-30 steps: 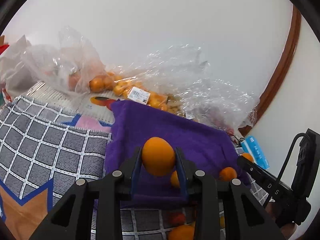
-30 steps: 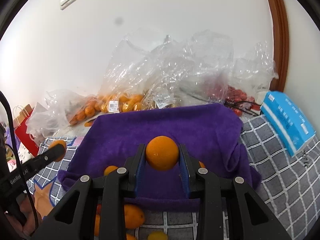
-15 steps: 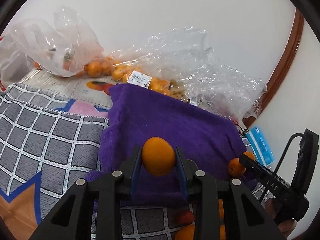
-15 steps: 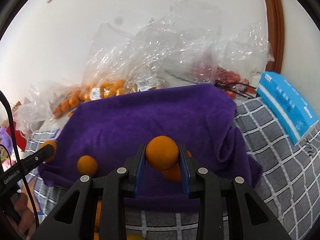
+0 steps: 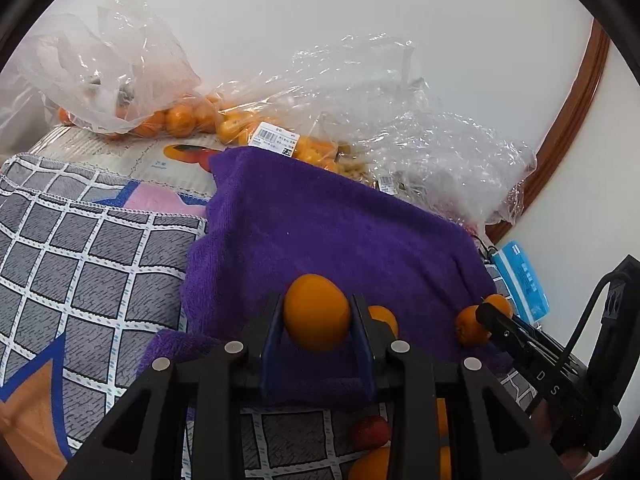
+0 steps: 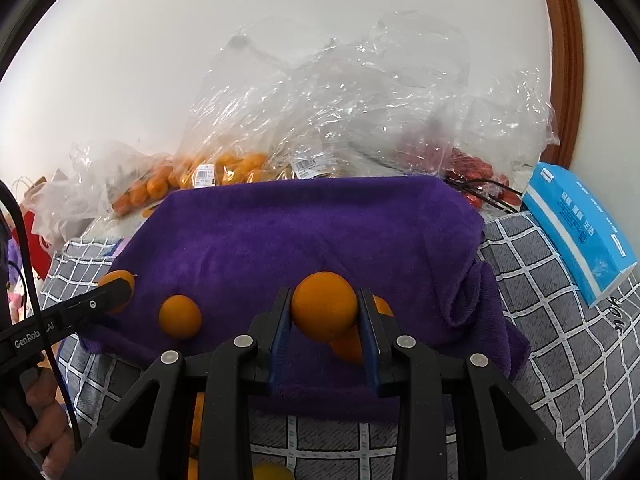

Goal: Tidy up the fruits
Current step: 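Lower both oranges onto the purple towel and open both tools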

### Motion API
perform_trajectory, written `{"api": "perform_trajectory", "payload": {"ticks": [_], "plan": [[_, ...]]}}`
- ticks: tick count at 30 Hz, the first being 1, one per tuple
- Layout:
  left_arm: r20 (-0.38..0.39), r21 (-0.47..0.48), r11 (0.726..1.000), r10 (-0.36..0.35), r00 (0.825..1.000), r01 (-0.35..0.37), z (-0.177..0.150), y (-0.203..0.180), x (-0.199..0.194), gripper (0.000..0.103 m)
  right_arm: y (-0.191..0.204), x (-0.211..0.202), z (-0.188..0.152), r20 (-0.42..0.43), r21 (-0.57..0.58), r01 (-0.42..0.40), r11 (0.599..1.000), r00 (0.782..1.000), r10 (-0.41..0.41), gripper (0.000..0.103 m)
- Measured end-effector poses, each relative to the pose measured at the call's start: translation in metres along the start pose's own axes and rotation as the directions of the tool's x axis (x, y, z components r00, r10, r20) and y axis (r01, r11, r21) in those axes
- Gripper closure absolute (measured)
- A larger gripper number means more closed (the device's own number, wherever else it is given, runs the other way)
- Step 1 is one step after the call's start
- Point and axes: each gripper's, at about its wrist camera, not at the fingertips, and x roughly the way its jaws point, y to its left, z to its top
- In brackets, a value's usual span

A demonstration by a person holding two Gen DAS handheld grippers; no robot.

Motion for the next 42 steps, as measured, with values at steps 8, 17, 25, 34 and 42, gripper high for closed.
{"api": "perform_trajectory", "payload": {"ticks": [8,17,25,34,42], "plan": [[-0.007,0.006,1.000,0.006,1.000,-0.006,0.000,-0.001,0.003,0.072,0.002,-0.003,-0.003,-0.011,-0.032,0.001,0.999,1.000,-0.001,0.071],[-0.015,0.028,1.000,0.006,1.000,-0.005,-0.001,-0.003,0.005,0.072,0.003,-0.003,-0.004,-0.010,-0.045,0.021,0.999,1.000,-0.021,0.071],[-0.022,0.045,0.999,0.011,1.000,-0.010,-0.002,-0.005,0.007,0.072,-0.005,-0.004,-0.001,0.005,0.007,0.010,1.000,1.000,-0.011,0.062],[-0.027,0.049,0.999,0.010,1.000,-0.009,-0.003,-0.005,0.007,0.072,-0.010,-0.005,0.000,0.018,0.040,0.013,0.999,1.000,-0.013,0.052],[-0.025,0.052,0.999,0.009,1.000,-0.008,-0.002,-0.006,0.006,0.071,-0.010,-0.007,0.000,0.033,0.047,0.017,0.999,0.999,-0.018,0.047]]}}
